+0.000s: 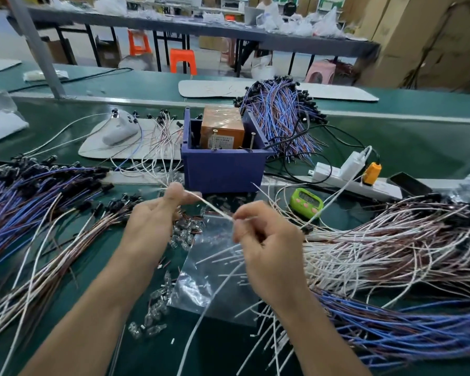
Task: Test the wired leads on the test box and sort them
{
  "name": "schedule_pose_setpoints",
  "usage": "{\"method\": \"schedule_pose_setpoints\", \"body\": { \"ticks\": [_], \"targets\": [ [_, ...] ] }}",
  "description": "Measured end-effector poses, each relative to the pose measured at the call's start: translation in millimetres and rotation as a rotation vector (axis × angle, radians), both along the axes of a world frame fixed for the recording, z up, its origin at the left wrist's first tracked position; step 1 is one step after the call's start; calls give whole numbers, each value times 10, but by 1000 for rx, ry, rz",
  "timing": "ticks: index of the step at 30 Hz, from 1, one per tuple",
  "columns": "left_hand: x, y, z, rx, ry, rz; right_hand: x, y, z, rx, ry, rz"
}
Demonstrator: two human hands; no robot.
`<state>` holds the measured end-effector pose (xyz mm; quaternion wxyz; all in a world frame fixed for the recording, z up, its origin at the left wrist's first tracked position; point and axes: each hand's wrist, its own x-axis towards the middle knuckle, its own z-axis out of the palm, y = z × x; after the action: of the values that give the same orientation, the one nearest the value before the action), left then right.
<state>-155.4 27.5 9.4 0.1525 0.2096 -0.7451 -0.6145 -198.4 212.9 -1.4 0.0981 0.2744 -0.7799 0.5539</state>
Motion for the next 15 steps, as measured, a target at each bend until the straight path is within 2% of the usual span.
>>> {"method": "schedule_pose_setpoints", "body": {
  "ticks": [4,7,12,13,15],
  "targets": [
    [-110,-178,-20,566,120,121,60,-58,-31,230,-57,92],
    [-96,-354,-50,803,130,209,15,-40,18,224,-125,33],
    [-92,-346,-73,782,50,-6,-127,137,183,11,-278,-142],
    [-98,-310,-61,767,43,-48,-145,179,205,7,-325,-130],
    [-99,-258,-28,752,43,-125,-176,259,233,127,-416,-25]
  ]
}}
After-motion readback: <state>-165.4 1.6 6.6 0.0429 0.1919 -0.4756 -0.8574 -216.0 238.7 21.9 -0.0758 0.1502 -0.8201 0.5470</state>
